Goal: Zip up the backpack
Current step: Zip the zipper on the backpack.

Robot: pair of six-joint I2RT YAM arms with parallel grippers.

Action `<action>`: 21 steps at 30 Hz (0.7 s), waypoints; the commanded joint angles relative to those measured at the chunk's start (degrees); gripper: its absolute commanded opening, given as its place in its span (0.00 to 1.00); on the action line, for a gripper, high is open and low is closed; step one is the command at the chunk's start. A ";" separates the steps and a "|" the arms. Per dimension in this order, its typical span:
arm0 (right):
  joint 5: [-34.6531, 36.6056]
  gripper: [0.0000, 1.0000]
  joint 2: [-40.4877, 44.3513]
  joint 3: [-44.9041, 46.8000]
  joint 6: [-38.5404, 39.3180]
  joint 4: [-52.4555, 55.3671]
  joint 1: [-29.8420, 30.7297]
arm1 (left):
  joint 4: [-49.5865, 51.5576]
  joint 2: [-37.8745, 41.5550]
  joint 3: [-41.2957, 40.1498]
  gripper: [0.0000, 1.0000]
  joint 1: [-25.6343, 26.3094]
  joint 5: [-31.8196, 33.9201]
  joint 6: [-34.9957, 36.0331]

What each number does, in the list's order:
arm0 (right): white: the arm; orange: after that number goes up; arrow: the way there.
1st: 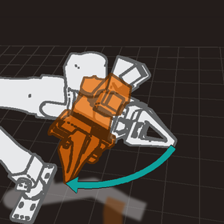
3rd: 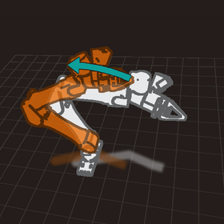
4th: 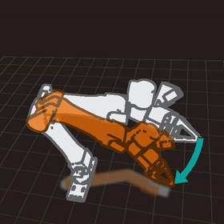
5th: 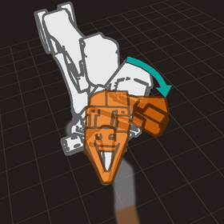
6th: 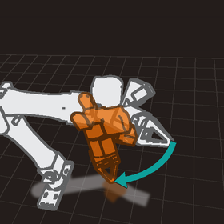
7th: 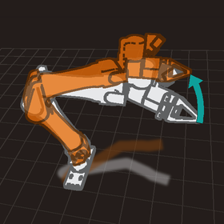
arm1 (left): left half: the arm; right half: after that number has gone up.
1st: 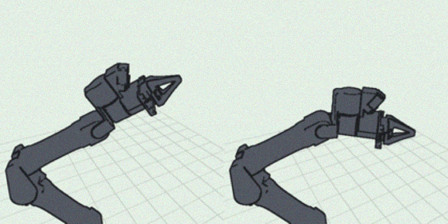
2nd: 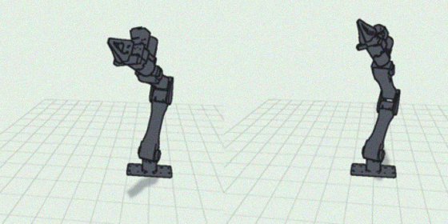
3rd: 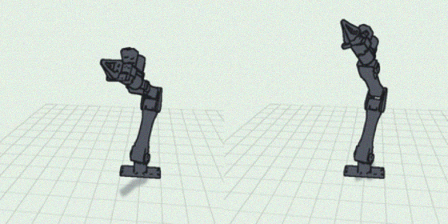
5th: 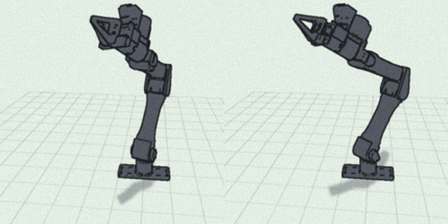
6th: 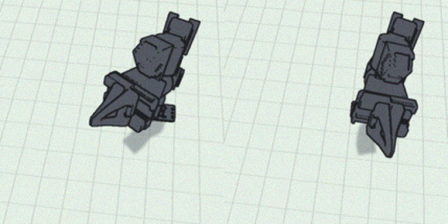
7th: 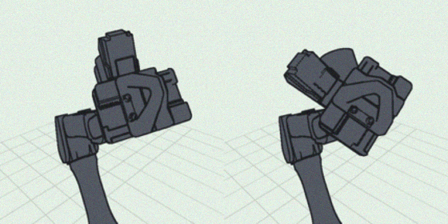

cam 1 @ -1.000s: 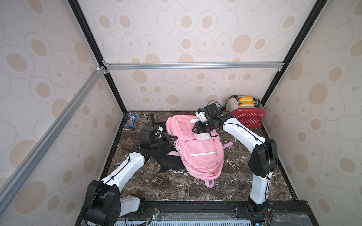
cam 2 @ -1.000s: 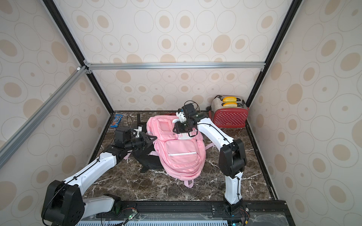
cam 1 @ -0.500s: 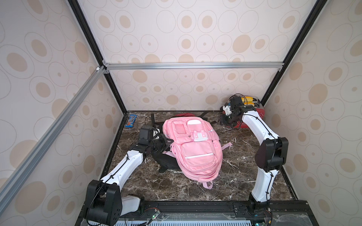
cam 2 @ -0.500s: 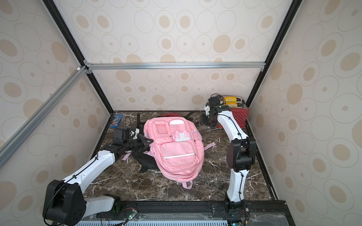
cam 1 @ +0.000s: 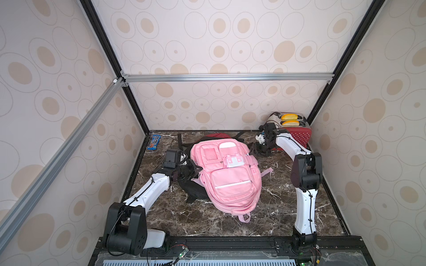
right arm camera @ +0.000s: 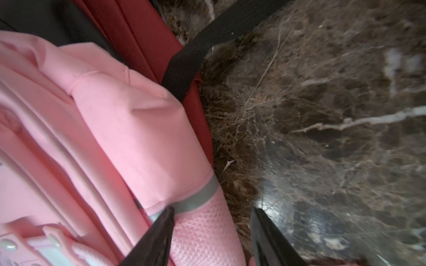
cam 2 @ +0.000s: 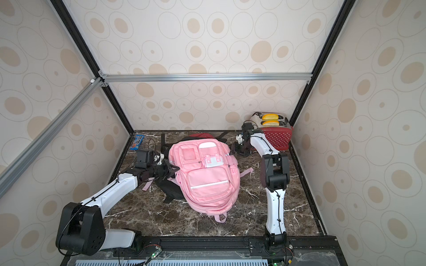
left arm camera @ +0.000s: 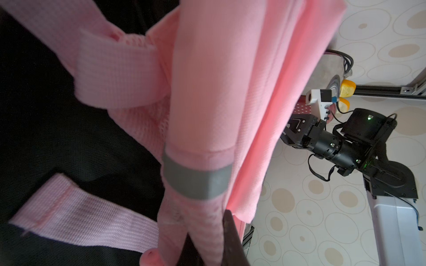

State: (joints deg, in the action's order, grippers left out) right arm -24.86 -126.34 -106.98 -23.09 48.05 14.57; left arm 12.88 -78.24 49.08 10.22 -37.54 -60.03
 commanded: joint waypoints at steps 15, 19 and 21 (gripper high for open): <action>-10.48 0.00 14.52 7.40 -7.50 -2.01 -1.22 | -1.14 -3.27 14.17 0.00 -0.25 -1.77 -0.74; -8.66 0.00 20.81 6.30 -8.56 4.36 -0.32 | -2.34 -6.60 20.99 0.00 -0.37 -1.91 -3.68; -7.93 0.00 23.51 6.08 -9.10 6.20 0.93 | -1.80 -8.50 25.10 0.00 -0.42 -1.38 -4.21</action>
State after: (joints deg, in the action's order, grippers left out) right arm -30.79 -107.35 -99.50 -31.03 47.13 12.78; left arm 16.45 -85.49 66.70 10.04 -38.48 -60.64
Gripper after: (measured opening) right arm 0.051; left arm 0.098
